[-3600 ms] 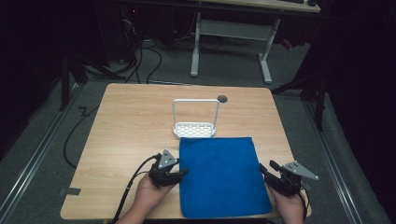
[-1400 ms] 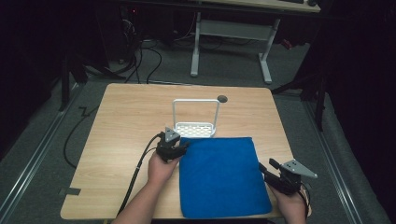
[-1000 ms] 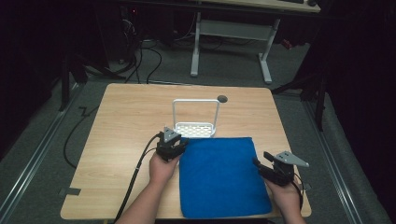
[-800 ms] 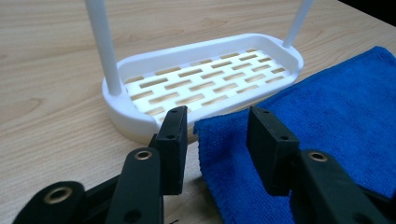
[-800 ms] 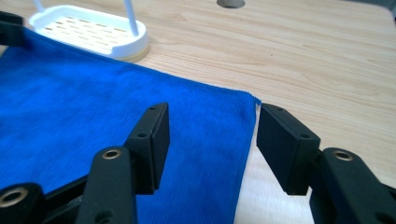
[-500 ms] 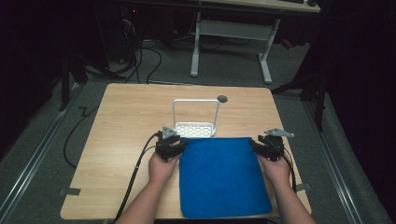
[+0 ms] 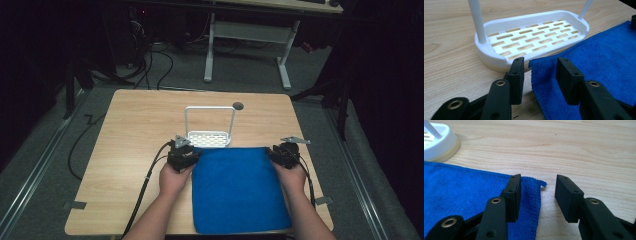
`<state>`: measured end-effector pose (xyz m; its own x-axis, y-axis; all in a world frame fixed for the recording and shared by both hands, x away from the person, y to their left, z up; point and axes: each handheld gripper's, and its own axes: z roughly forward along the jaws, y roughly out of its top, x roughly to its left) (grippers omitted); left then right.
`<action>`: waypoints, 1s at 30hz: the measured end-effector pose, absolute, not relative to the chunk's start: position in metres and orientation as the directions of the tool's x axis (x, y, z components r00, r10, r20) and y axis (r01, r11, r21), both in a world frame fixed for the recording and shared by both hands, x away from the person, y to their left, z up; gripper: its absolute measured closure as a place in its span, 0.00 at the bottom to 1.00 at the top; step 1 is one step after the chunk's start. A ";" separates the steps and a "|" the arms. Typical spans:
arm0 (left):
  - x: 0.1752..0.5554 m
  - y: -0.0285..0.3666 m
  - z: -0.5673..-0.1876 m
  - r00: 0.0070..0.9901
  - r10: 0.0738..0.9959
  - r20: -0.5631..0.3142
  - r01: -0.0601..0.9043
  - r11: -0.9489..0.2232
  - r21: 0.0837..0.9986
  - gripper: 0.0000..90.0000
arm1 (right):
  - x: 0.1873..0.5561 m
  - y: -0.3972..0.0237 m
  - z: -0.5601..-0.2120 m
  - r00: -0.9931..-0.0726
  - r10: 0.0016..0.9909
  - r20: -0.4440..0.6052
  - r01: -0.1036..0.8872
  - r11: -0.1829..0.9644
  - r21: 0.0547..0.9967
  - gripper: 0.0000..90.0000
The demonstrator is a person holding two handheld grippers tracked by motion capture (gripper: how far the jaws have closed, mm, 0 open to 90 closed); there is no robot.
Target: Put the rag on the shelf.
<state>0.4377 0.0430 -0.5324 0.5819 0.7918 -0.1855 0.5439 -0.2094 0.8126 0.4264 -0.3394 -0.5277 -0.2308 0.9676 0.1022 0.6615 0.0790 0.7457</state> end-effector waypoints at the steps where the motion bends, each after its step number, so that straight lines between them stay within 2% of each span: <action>1: 0.438 0.043 -0.532 0.584 0.790 -0.184 0.545 -0.213 0.811 0.67 | 0.427 -0.339 -0.529 -0.234 0.968 0.094 0.659 0.087 0.747 0.65; 9: 0.440 0.044 -0.533 0.584 0.786 -0.205 0.562 -0.209 0.800 0.72 | 0.429 -0.336 -0.530 -0.241 0.968 0.069 0.660 0.111 0.743 0.78; 10: 0.440 0.044 -0.533 0.585 0.786 -0.202 0.561 -0.212 0.800 0.73 | 0.428 -0.334 -0.530 -0.249 0.966 0.065 0.659 0.120 0.742 0.84; 11: 0.440 0.043 -0.533 0.585 0.786 -0.200 0.560 -0.214 0.801 0.73 | 0.428 -0.334 -0.530 -0.249 0.966 0.065 0.659 0.120 0.742 0.84; 12: 0.439 0.043 -0.533 0.589 0.784 -0.198 0.557 -0.216 0.802 0.77 | 0.428 -0.333 -0.530 -0.257 0.965 0.060 0.658 0.129 0.742 0.91; 15: 0.439 0.043 -0.533 0.591 0.783 -0.194 0.553 -0.218 0.804 0.80 | 0.427 -0.332 -0.530 -0.268 0.962 0.059 0.659 0.139 0.739 0.97; 20: 0.437 0.044 -0.532 0.600 0.777 -0.191 0.533 -0.209 0.820 0.94 | 0.422 -0.329 -0.528 -0.285 0.957 0.048 0.635 0.151 0.758 0.98; 22: 0.436 0.044 -0.532 0.603 0.776 -0.185 0.523 -0.209 0.826 0.97 | 0.415 -0.329 -0.522 -0.296 0.954 0.054 0.615 0.147 0.775 0.98; 27: 0.432 0.046 -0.530 0.614 0.770 -0.176 0.491 -0.197 0.849 0.98 | 0.399 -0.331 -0.511 -0.297 0.951 0.082 0.574 0.109 0.812 0.98; 30: 0.430 0.047 -0.530 0.622 0.763 -0.177 0.476 -0.189 0.859 0.98 | 0.389 -0.329 -0.505 -0.298 0.952 0.064 0.547 0.116 0.829 0.98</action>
